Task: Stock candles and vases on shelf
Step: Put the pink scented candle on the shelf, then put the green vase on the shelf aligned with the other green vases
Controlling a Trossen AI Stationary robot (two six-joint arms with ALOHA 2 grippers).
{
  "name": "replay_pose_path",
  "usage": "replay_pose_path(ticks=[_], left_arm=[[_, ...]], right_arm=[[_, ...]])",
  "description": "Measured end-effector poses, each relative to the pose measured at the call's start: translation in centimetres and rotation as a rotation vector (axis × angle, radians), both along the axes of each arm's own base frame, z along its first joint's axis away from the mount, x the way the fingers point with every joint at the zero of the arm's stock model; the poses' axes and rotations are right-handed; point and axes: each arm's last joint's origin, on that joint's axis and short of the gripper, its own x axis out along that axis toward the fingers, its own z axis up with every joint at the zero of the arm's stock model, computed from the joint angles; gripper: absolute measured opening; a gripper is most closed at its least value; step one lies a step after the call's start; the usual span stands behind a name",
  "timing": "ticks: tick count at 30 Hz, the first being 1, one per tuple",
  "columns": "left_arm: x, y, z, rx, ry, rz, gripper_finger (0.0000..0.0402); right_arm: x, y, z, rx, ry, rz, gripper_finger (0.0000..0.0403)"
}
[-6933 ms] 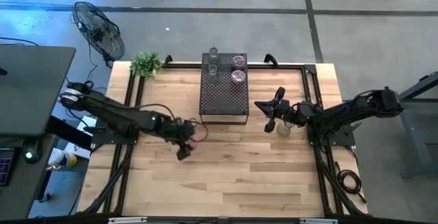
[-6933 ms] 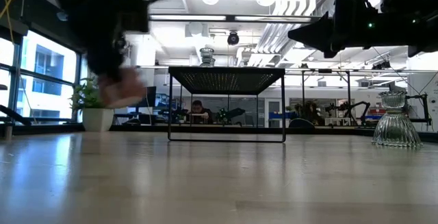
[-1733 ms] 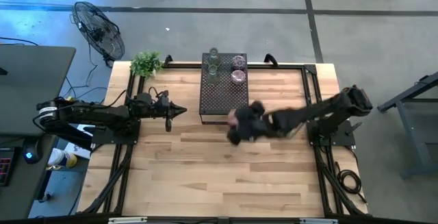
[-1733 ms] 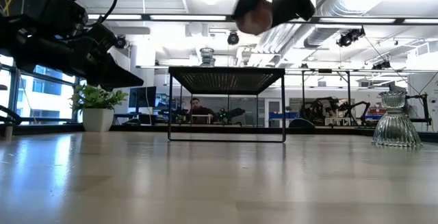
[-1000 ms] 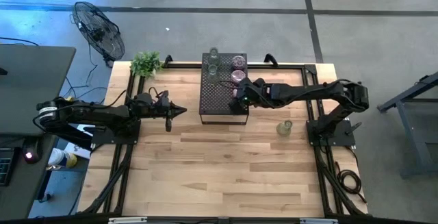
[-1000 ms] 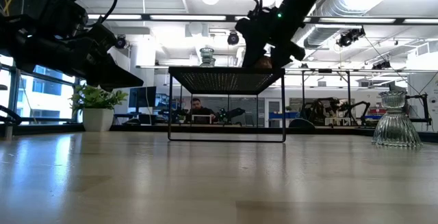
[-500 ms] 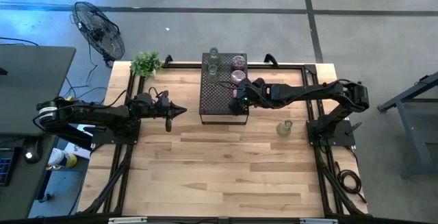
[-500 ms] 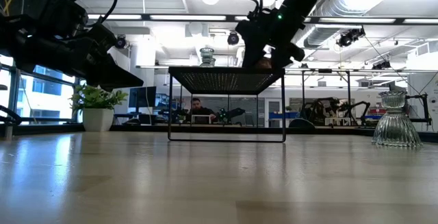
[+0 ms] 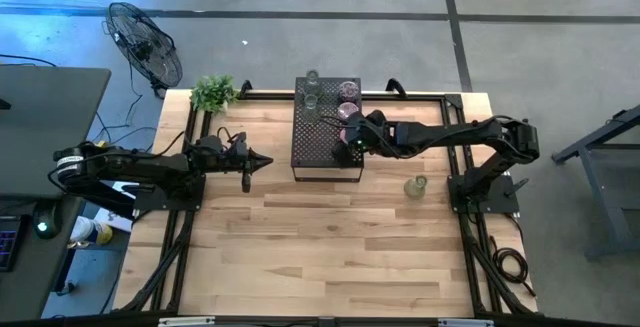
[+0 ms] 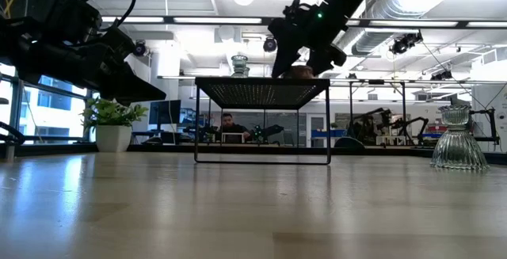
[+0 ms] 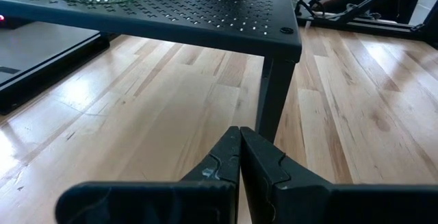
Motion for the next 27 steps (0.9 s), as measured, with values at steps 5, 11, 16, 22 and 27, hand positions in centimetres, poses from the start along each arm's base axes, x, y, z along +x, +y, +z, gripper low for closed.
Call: replay_pose_path(ticks=[5, 11, 16, 22, 27], left_arm=[[0.0, 0.0, 0.0, 0.000, 0.000, 0.000, 0.0003], [0.0, 0.0, 0.0, 0.000, 0.000, 0.000, 0.0003], [0.0, 0.0, 0.0, -0.002, 0.000, 0.000, 0.0003], [0.0, 0.0, -0.2, -0.010, 0.020, 0.000, 0.0003], [-0.1, 0.0, -0.4, -0.016, 0.036, 0.001, 0.0003]], right_arm=[[0.2, 0.0, 0.3, -0.024, -0.014, 0.020, 0.0360], [0.5, -0.1, 2.2, -0.088, -0.008, 0.053, 0.0359], [0.5, 0.5, 5.1, -0.117, 0.056, 0.059, 0.0352], [-0.8, 5.1, 5.2, -0.172, 0.171, 0.047, 0.0264], [-3.8, 10.4, 3.2, -0.150, 0.076, 0.038, 0.0150]])
